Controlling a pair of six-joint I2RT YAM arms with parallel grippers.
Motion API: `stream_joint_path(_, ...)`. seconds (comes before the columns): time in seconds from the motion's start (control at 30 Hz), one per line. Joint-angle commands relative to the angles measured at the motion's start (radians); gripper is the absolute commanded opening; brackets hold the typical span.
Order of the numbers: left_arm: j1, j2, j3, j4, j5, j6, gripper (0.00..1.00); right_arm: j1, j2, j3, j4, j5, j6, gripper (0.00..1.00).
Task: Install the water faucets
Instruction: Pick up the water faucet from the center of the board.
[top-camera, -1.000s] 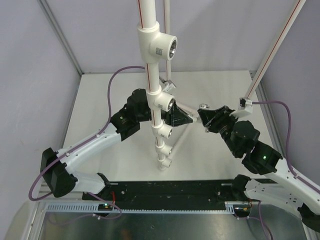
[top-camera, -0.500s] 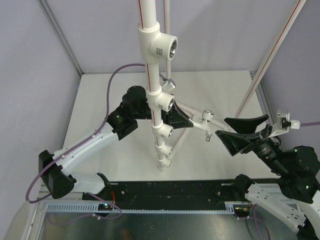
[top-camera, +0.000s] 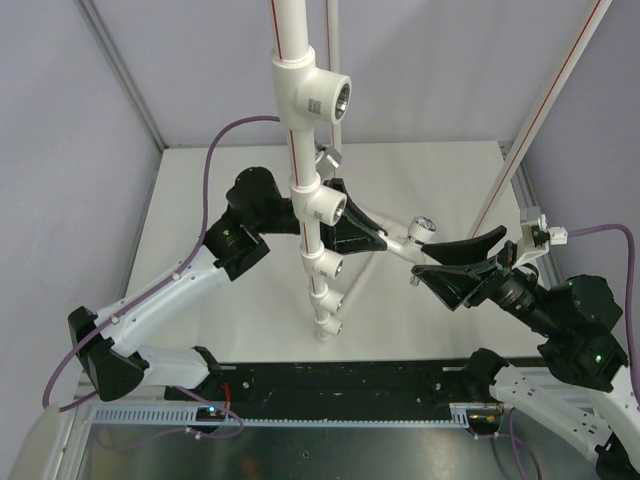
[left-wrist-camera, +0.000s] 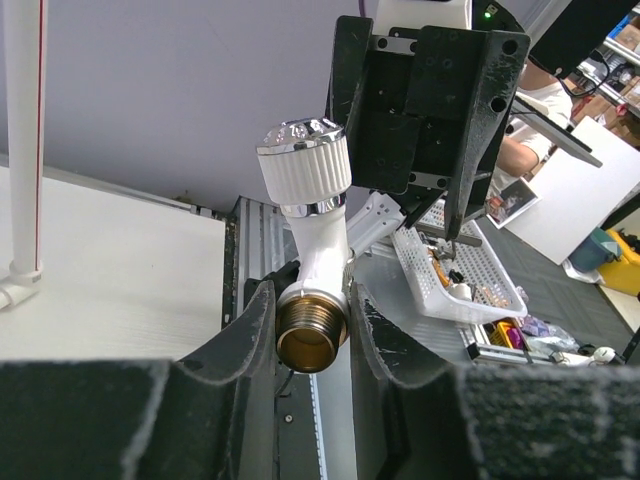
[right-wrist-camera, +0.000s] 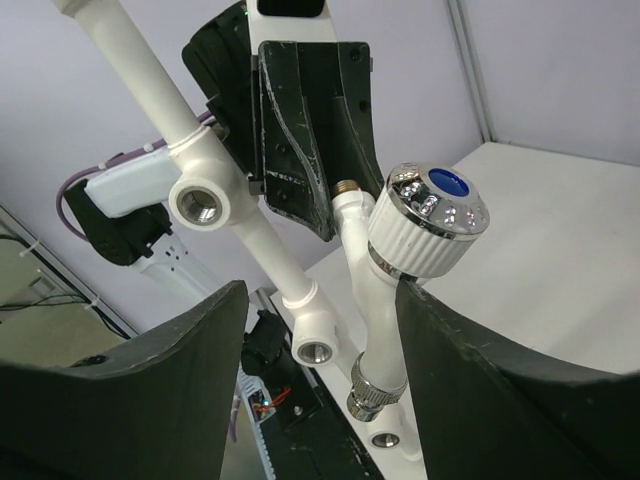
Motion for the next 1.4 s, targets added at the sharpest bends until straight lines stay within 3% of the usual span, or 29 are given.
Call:
stream_joint_path(0.0,-0.022,-0.026,0.049,0.081,0.050,-0.036,0.00,0.002,0.048,0.007,0.095,-0.052,0.037,0.65)
stream_joint_path(0.43,-0.024,-0.024,0.080,0.144,0.080,-0.089,0.00,0.006,0.056,-0.037,0.087,0.048,-0.014,0.77)
stream_joint_path(0.83,-0.022,-0.022,0.076,0.146,0.076,-0.090,0.00,0.004,-0.037,-0.045,-0.019,0.117,-0.022,0.75)
stream_joint_path(1.1,-0.024,-0.017,0.067,0.148,0.071,-0.088,0.00,0.004,0.029,-0.053,0.136,0.033,0.034,0.67)
stream_joint_path(1.37,-0.028,-0.008,0.075,0.173,0.060,-0.083,0.00,0.011,0.117,-0.077,0.325,-0.040,0.125,0.52)
